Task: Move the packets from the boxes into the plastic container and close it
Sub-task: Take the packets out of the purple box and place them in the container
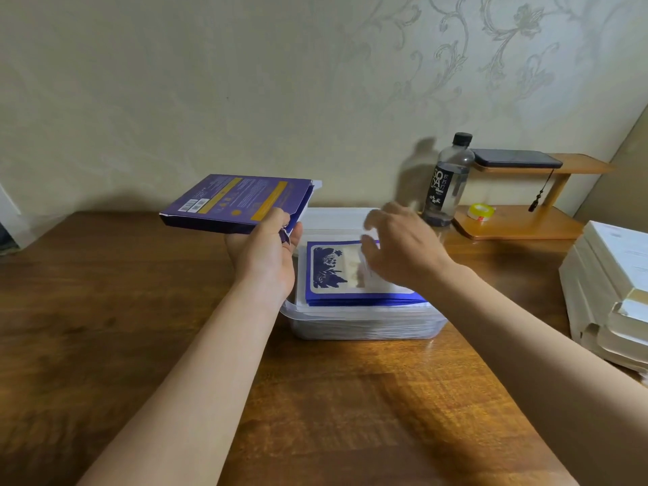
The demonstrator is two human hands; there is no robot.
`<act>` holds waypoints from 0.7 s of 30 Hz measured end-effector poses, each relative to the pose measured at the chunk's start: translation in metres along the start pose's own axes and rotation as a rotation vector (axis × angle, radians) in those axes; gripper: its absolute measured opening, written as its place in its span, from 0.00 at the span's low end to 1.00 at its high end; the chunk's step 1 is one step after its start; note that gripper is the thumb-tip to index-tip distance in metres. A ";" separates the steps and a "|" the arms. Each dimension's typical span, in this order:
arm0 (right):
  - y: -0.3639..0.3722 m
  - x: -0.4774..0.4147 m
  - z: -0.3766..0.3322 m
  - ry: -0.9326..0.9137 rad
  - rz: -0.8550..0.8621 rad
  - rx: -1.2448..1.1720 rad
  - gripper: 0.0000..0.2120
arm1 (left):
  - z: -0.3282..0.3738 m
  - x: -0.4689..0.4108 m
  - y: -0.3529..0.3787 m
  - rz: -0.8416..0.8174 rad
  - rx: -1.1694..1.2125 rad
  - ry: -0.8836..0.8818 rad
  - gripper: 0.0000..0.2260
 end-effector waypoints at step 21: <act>0.058 0.022 -0.007 -0.304 -0.493 -0.071 0.38 | 0.002 0.001 0.002 -0.031 -0.020 0.045 0.18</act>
Point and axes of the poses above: each hand's wrist, its own x-axis away from the middle knuckle, its own y-axis out of the palm, z = x × y, the point moved 7 cm from there along -x, towards the middle knuckle, and after that the axes turned 12 degrees about z, right-handed, at the moved point
